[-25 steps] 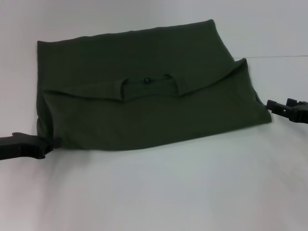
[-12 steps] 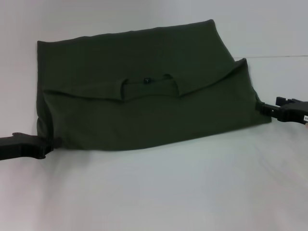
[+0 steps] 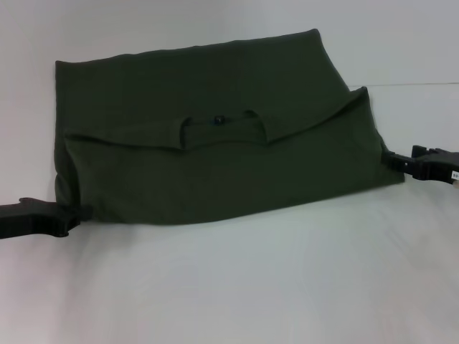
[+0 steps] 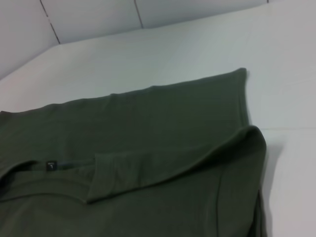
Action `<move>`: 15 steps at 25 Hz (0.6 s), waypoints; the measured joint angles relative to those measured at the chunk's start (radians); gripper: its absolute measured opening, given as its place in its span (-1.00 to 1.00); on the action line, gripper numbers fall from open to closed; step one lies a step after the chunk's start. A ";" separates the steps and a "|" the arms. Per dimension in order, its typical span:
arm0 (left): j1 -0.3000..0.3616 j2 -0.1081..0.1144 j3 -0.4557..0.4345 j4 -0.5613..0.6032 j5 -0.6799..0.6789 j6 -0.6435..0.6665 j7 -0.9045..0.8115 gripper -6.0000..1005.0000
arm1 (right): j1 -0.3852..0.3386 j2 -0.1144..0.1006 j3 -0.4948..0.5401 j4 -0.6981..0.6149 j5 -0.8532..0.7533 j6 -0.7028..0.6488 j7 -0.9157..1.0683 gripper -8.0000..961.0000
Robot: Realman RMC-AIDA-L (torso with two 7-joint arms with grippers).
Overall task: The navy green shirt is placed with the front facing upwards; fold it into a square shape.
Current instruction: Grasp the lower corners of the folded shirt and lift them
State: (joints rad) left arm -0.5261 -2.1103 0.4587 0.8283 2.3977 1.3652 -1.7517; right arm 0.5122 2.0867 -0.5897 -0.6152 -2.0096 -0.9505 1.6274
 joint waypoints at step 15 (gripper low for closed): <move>0.001 -0.001 0.000 0.000 0.000 0.000 -0.001 -0.96 | 0.022 -0.003 -0.027 0.045 -0.003 0.057 0.031 0.46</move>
State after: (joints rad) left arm -0.5247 -2.1110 0.4587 0.8283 2.3976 1.3652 -1.7530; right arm 0.5346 2.0839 -0.6165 -0.5705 -2.0126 -0.8933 1.6587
